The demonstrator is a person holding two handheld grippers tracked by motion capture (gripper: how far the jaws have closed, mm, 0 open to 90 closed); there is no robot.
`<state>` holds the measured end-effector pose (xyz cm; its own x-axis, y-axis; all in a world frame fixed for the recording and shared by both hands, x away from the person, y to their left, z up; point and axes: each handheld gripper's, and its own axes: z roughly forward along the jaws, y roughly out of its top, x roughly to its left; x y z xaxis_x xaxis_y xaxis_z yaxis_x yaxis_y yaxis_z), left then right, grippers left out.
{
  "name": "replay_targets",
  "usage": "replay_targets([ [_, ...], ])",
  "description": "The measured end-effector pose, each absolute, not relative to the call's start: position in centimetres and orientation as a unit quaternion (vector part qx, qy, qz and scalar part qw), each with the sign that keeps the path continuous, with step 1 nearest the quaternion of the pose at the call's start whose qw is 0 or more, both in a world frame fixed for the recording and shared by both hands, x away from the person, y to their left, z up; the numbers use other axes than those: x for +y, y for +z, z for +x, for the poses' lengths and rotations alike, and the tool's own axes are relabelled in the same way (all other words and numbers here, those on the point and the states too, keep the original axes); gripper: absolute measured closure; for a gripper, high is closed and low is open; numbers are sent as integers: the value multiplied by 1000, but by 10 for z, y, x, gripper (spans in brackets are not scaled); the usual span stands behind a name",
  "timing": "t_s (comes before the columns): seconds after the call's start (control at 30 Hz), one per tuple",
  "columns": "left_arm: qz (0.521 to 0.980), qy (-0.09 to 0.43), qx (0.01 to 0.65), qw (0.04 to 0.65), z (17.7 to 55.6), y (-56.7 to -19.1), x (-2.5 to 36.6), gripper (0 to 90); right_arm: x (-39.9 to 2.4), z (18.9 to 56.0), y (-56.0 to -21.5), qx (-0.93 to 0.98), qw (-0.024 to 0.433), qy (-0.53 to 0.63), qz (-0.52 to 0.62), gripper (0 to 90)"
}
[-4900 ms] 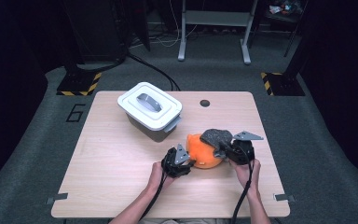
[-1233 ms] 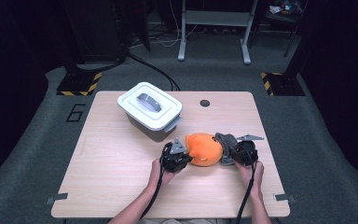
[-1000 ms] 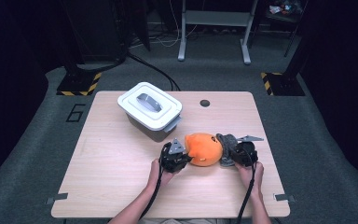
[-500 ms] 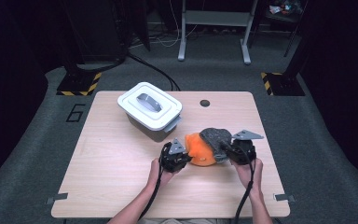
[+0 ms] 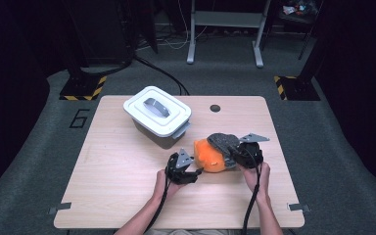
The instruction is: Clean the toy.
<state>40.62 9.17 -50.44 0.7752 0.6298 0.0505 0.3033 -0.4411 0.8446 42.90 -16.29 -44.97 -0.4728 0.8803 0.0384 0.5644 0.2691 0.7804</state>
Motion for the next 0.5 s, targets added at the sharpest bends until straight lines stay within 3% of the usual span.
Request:
replay_targets([
  [0.1, 835, 203, 270, 434, 406, -507, 80, 403, -163, 429, -450, 767, 206, 383, 471, 788],
  [0.33, 830, 207, 277, 438, 412, -509, 75, 724, -167, 428, -451, 760, 204, 393, 476, 788],
  [0.5, 826, 169, 294, 449, 415, -500, 75, 797, -169, 420, -440, 758, 220, 401, 466, 787],
])
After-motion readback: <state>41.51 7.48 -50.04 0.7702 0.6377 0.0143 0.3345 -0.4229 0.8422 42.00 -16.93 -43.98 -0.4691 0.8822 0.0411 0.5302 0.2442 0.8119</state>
